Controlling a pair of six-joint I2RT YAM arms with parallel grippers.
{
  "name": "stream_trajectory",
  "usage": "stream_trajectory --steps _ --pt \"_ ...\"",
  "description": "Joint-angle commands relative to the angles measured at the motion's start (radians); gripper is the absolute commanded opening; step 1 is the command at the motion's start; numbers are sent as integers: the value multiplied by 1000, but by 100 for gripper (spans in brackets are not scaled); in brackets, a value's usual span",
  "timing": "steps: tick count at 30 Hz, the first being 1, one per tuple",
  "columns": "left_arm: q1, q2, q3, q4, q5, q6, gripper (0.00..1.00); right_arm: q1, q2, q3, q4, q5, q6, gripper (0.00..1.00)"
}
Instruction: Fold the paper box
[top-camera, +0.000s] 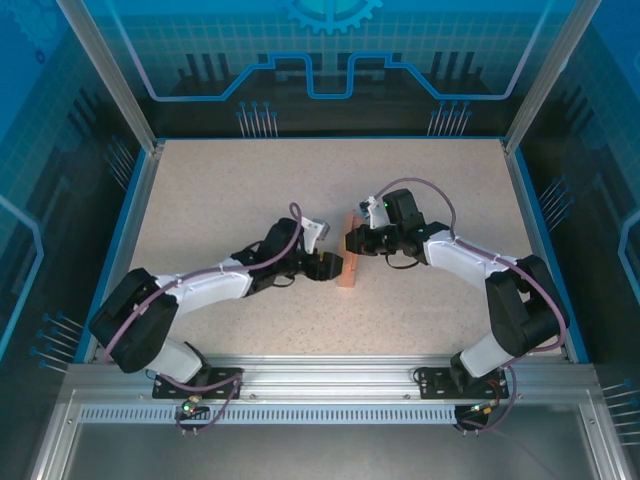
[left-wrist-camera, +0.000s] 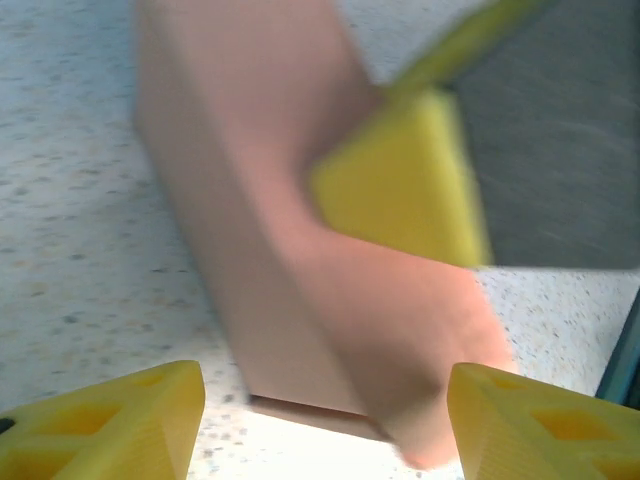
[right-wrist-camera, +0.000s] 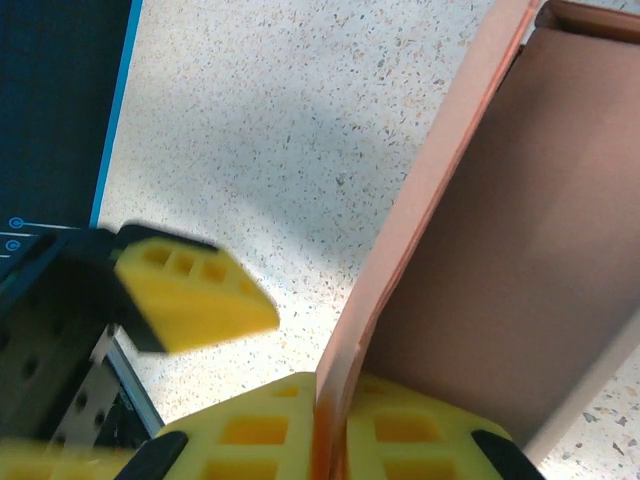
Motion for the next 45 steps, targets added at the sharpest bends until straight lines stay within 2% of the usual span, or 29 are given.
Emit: stream_trajectory --steps 1,5,14,22,26,36,41,45 --pt "-48 -42 -60 107 -126 43 68 11 36 -28 -57 69 -11 11" --pt "-100 -73 -92 148 -215 57 71 11 35 -26 -62 74 -13 11" --pt "-164 -8 -33 127 -281 97 80 11 43 -25 -50 71 -11 10" --pt "-200 82 34 137 -336 135 80 11 54 -17 -50 70 -14 10" --pt "-221 115 49 150 -393 139 78 11 58 -16 -49 66 -14 10" --pt "-232 136 12 239 -416 135 64 8 64 -11 -43 60 -13 12" --pt "-232 127 -36 310 -421 155 53 6 49 -10 -44 63 -7 17" --pt "-231 118 -62 336 -417 183 49 0 28 -5 -47 69 -3 24"
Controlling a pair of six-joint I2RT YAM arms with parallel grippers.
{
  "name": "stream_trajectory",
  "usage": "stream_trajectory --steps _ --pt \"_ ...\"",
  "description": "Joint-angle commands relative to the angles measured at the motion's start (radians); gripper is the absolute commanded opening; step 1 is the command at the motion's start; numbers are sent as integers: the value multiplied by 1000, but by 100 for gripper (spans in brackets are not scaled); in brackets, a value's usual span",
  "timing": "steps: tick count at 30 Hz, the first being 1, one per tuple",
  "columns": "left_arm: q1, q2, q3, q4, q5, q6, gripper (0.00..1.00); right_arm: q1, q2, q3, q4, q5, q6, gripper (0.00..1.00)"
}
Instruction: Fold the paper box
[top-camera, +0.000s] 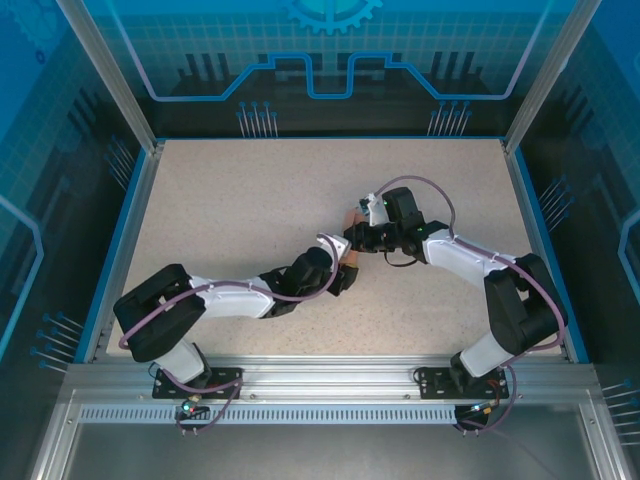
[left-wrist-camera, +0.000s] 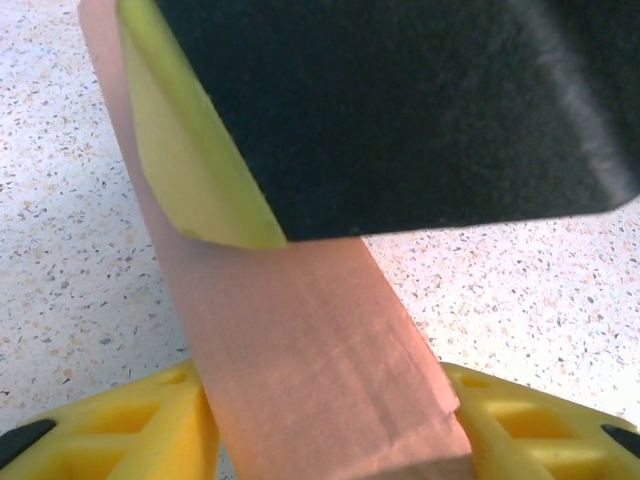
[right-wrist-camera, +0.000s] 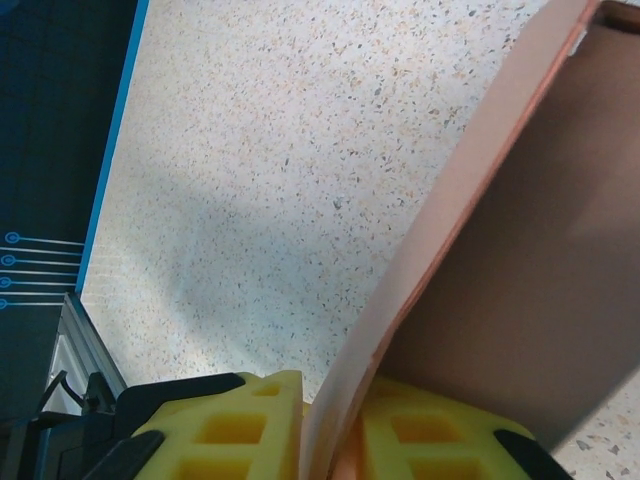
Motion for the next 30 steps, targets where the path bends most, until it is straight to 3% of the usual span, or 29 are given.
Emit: stream_trajectory --steps 1,10,16,25,30 --pt "-19 -11 -30 83 43 60 48 -1 13 -11 -78 50 -6 26" --pt "2 -47 -71 86 71 132 44 -24 -62 30 -104 39 -30 47" --pt "49 -84 -80 57 151 168 43 -68 -126 43 -152 40 -77 53" --pt "167 -106 -58 -4 388 314 41 -89 -184 137 -291 70 -261 59" --pt "246 -130 -17 -85 591 402 41 -88 -199 189 -346 147 -393 60"
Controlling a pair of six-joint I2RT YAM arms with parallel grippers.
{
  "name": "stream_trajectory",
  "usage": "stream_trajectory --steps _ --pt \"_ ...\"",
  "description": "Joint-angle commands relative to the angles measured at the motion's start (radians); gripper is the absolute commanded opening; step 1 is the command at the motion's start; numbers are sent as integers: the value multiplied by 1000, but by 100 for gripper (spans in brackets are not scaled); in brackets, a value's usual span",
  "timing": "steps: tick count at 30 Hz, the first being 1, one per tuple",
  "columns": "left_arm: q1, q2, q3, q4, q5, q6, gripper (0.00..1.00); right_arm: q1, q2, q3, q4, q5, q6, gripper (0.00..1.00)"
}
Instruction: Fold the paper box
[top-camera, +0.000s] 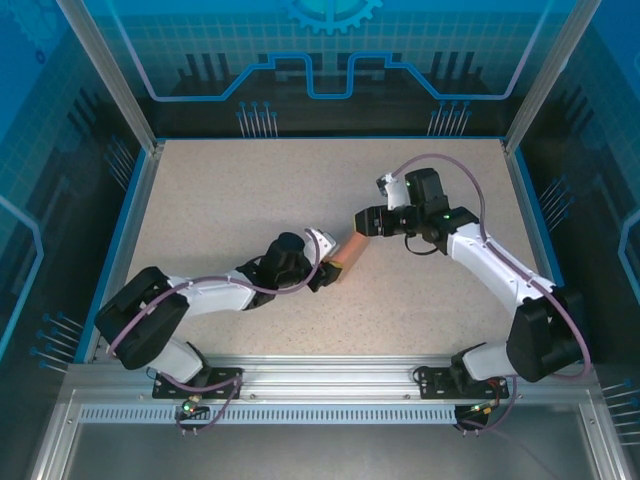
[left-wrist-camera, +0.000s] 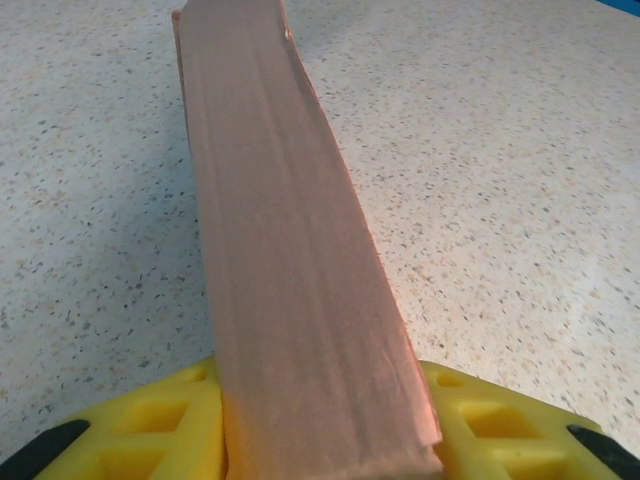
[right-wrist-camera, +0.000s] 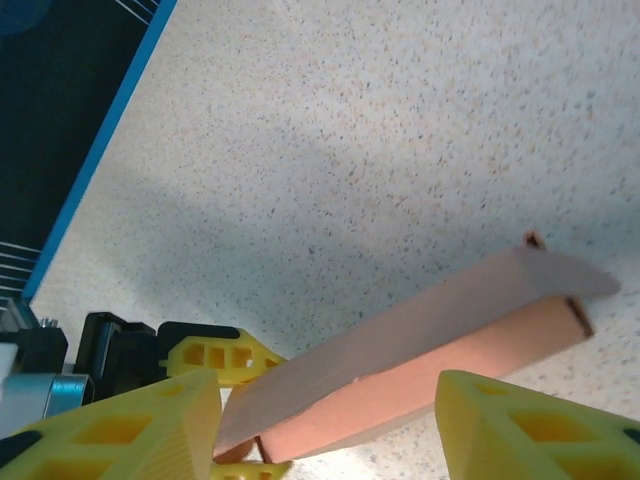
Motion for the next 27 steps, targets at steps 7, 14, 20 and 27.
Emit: stream_trajectory --steps 7,14,20,27 --pt "94 -20 99 -217 273 205 40 -12 -70 29 -81 185 -251 60" --pt "150 -57 47 -185 380 316 39 -20 -126 -60 -52 214 -288 60" --pt "187 -67 81 -290 425 394 39 -16 -177 -165 1 212 -338 58" --pt "199 -72 106 -364 439 464 40 0 -224 -223 -18 235 -433 56"
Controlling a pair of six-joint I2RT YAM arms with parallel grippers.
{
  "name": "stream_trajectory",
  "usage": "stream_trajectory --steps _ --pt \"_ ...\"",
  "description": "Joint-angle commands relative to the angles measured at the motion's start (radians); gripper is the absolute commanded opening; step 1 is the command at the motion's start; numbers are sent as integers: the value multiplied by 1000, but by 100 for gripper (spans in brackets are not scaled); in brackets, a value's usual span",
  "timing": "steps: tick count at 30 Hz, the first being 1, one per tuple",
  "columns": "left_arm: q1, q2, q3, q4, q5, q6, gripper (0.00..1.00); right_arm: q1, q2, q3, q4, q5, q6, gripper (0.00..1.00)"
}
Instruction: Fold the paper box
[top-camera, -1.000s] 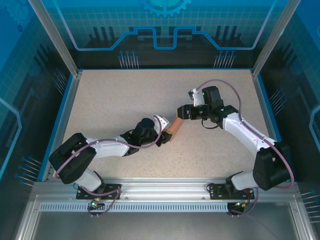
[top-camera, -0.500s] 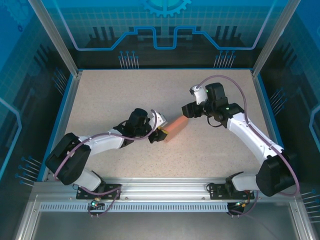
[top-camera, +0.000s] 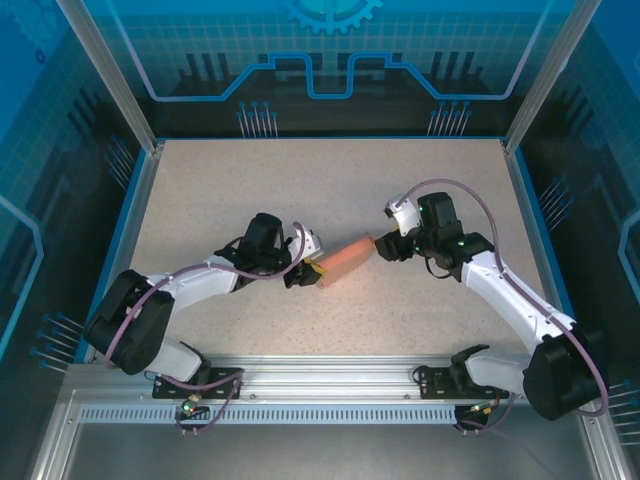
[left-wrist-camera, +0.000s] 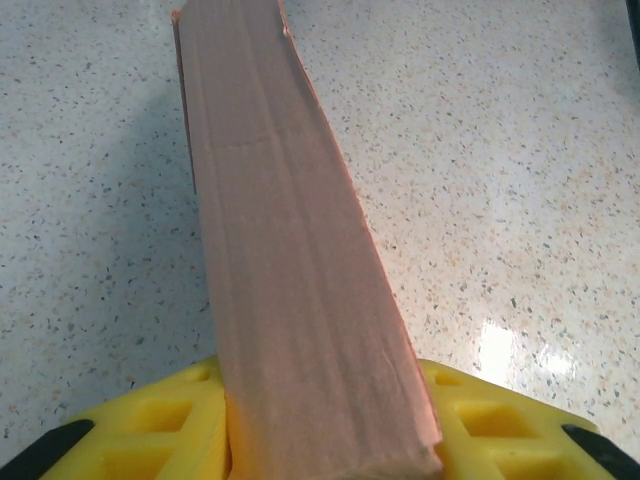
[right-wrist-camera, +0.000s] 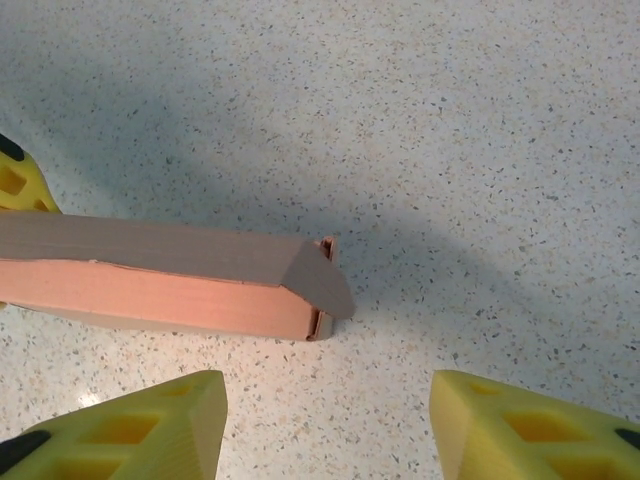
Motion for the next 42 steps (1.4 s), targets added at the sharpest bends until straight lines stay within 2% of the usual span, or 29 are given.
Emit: stream_trajectory --steps 1,10,18,33,38,42 --pt "8 -27 46 -68 51 79 40 8 -21 -7 -13 26 -69 55" --pt "10 12 121 -197 41 158 43 32 -10 -62 17 35 -51 51" --pt "16 32 140 -222 42 178 43 45 11 -110 81 46 -59 50" --pt "19 37 146 -244 30 183 45 63 142 -34 134 24 -90 44" --pt "19 42 151 -252 24 185 45 64 156 -23 135 26 -92 39" --pt "18 45 157 -258 15 186 46 66 175 -4 119 17 -81 29"
